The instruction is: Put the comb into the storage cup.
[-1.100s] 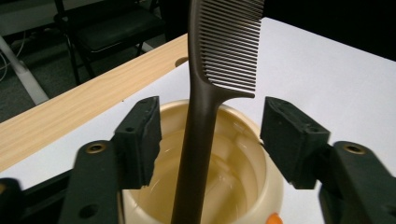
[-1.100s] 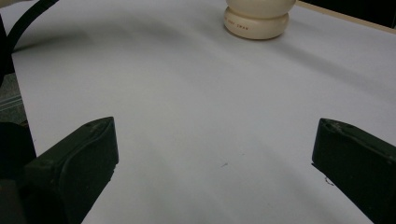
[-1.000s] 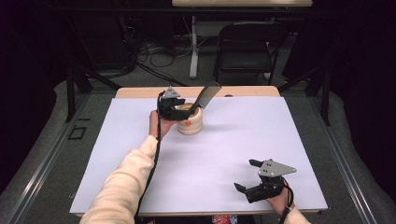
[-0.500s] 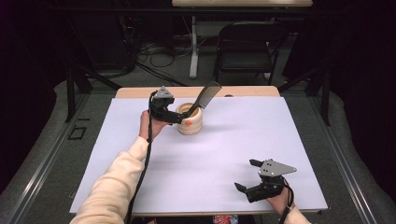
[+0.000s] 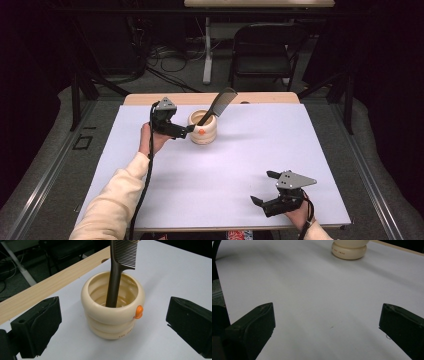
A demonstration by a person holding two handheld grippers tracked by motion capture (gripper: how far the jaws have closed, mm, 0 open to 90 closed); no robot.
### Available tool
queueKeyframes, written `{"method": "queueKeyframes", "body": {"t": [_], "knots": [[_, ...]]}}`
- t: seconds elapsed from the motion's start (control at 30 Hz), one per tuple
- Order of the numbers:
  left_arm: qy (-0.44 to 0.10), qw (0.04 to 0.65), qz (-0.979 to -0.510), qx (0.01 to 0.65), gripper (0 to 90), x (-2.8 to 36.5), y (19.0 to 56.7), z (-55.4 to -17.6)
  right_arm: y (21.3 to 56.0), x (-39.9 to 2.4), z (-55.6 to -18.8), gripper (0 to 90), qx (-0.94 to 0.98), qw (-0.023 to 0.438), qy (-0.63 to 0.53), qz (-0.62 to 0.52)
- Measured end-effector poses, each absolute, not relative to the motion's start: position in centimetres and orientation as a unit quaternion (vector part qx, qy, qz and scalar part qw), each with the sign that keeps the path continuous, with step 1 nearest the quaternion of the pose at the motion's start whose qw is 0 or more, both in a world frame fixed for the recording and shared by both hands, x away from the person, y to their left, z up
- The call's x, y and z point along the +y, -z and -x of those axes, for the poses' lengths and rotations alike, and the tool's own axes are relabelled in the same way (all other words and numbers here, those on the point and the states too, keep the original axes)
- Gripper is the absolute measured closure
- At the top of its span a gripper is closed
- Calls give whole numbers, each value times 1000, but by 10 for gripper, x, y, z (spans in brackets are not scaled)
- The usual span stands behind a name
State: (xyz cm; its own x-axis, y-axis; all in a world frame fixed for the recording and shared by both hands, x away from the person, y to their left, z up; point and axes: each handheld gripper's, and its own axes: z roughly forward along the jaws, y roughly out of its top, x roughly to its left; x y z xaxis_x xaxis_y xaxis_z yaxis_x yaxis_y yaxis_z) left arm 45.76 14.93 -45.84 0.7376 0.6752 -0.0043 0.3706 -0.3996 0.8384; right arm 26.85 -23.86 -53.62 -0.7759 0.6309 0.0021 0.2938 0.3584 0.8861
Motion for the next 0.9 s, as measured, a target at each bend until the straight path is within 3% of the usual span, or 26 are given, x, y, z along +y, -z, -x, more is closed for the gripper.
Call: {"method": "queueKeyframes", "body": {"t": [0.9], "knots": [[-185,444,-809,337,1,183,466,-412,536,-238,-269,0,806,174,-488,-285]]}}
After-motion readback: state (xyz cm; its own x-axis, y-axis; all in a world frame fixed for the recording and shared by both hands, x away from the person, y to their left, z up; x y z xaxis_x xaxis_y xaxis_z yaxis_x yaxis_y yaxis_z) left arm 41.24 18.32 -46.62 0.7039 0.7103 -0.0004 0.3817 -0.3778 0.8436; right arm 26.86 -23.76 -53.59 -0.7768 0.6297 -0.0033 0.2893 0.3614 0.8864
